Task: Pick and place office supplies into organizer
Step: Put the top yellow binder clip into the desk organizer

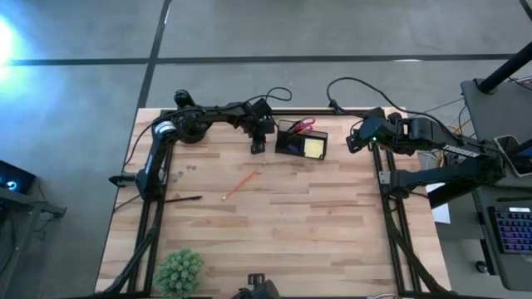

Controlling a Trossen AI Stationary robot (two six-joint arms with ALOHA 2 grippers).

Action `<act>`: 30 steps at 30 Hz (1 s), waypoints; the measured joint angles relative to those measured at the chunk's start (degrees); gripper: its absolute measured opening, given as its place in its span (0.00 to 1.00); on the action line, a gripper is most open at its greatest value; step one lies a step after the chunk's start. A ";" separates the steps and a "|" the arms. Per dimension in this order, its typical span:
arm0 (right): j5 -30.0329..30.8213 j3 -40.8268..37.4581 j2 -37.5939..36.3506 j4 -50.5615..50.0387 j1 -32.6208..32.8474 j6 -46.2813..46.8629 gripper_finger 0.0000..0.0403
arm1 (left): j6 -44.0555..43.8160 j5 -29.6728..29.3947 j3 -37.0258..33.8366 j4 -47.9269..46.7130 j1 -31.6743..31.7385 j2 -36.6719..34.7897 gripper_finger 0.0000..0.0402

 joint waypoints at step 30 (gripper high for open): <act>-0.03 0.00 -0.19 0.02 0.02 -0.70 0.51 | -9.39 7.19 2.58 0.10 -2.78 -9.36 0.01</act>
